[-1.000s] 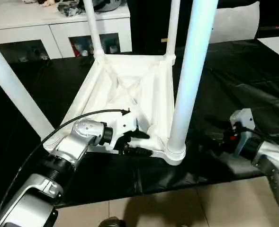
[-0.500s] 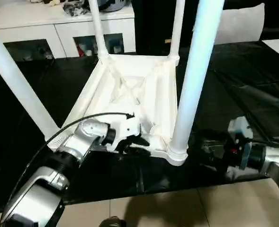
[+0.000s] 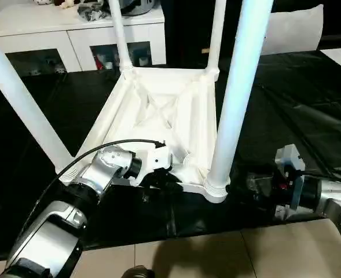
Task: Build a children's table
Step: Rotate leg to tighten
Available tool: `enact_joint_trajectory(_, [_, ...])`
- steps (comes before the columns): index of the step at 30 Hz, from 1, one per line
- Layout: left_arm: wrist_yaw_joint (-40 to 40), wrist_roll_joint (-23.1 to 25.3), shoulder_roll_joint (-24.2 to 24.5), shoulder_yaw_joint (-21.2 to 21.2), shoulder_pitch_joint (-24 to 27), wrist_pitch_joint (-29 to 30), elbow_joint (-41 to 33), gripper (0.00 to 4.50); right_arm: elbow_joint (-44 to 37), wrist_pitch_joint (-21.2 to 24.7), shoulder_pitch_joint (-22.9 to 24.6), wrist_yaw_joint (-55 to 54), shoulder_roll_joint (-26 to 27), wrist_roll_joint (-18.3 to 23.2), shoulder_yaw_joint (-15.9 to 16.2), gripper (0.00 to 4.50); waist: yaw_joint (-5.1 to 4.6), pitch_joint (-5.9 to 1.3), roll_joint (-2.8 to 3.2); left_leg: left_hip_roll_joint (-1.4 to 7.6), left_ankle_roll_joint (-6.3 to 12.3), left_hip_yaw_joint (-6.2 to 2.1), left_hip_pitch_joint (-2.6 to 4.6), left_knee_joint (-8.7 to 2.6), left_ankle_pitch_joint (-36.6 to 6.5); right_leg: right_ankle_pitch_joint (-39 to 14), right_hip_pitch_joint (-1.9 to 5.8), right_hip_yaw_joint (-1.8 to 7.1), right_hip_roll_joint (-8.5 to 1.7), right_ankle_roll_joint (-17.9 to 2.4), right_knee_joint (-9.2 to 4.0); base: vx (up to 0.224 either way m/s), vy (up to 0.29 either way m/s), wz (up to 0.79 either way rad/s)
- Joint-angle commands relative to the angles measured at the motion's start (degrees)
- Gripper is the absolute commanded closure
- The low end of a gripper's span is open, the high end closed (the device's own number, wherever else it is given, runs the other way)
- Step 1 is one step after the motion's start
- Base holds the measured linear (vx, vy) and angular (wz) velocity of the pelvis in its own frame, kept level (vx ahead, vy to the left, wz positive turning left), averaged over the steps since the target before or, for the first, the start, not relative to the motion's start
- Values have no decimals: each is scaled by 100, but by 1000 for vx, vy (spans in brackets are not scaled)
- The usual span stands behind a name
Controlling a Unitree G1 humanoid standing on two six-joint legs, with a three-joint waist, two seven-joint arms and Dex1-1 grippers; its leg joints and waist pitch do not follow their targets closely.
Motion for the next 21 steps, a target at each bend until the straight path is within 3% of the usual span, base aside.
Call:
enact_joint_trajectory(1, [4,96,143,70,26,106,129,446,43,-81,-207,55,-2,-83,93,0,20,-393,-214,336,501,-132,89,-352,-850,-506,262,250,-468,-1323,-515,0,0,0])
enact_joint_trajectory(2, [84,172,194,47,53,70,169,446,84,-120,-249,58,17,-108,113,0,27,-402,-213,334,520,-134,94,-343,-800,-456,263,251,-478,-1345,-495,0,0,0])
enact_joint_trajectory(3, [110,196,209,40,61,59,182,446,97,-133,-262,58,23,-116,120,0,25,-396,-164,338,551,-130,94,-339,-761,-429,248,251,-479,-1353,-498,0,0,0])
enact_joint_trajectory(4, [208,253,246,46,82,72,233,446,135,-163,-304,62,43,-138,138,0,13,-393,-167,341,559,-128,101,-340,-802,-445,246,252,-477,-1353,-503,0,0,0])
enact_joint_trajectory(5, [371,196,258,171,119,338,239,446,153,-191,-341,65,83,-154,167,0,6,-390,-224,339,561,-121,100,-343,-813,-462,251,250,-478,-1358,-505,0,0,0])
enact_joint_trajectory(8, [500,38,319,386,236,637,88,446,174,-252,-381,38,144,-194,208,0,-8,-360,-208,332,496,-127,93,-359,-949,-876,242,247,-497,-1319,-531,0,0,0])
enact_joint_trajectory(9, [534,27,331,419,257,683,56,446,187,-263,-391,33,154,-204,217,0,-35,-353,-211,336,448,-134,105,-374,-1050,-1058,236,252,-490,-1267,-553,0,0,0])
enact_joint_trajectory(10, [629,-22,429,518,439,805,-244,446,250,-332,-451,-29,236,-248,236,0,-63,-350,-255,335,409,-138,90,-382,-1088,-1152,250,256,-500,-1239,-550,0,0,0])
enact_joint_trajectory(12, [719,17,567,544,649,915,-605,446,331,-406,-516,-56,295,-303,273,0,-111,-343,-235,328,357,-166,42,-415,-1094,-1276,277,229,-494,-1168,-537,0,0,0])
enact_joint_trajectory(13, [774,40,630,564,756,1014,-799,446,390,-449,-551,-58,317,-339,301,0,-162,-345,-227,344,317,-156,88,-418,-1223,-1384,237,247,-493,-1145,-563,0,0,0])
enact_joint_trajectory(15, [823,52,694,599,877,1116,-1029,446,481,-512,-600,-47,339,-383,342,0,-207,-324,-230,321,327,-139,99,-416,-1229,-1326,229,260,-469,-1192,-579,0,0,0])
enact_joint_trajectory(16, [709,14,772,605,1033,919,-1288,446,602,-617,-687,-44,381,-460,405,0,-245,-330,-361,314,357,-124,82,-415,-1183,-1305,246,255,-462,-1184,-589,0,0,0])
enact_joint_trajectory(17, [589,-24,818,589,1133,753,-1435,446,687,-684,-756,-50,426,-510,448,0,-230,-319,-278,326,356,-136,98,-420,-1173,-1364,223,262,-485,-1193,-581,0,0,0])
enact_joint_trajectory(18, [499,-30,856,570,1203,658,-1552,446,760,-751,-819,-51,468,-555,488,0,-230,-319,-278,326,356,-136,98,-420,-1173,-1364,223,262,-485,-1193,-581,0,0,0])
enact_joint_trajectory(19, [400,-11,889,524,1253,537,-1641,446,867,-826,-906,-19,512,-602,547,0,-251,-330,-222,331,323,-126,128,-423,-1219,-1322,200,269,-450,-1203,-587,0,0,0])
enact_joint_trajectory(21, [234,-6,893,430,1269,346,-1684,446,1061,-949,-1050,135,551,-678,665,0,-238,-332,-230,330,318,-112,142,-421,-1221,-1158,202,278,-438,-1276,-576,0,0,0])
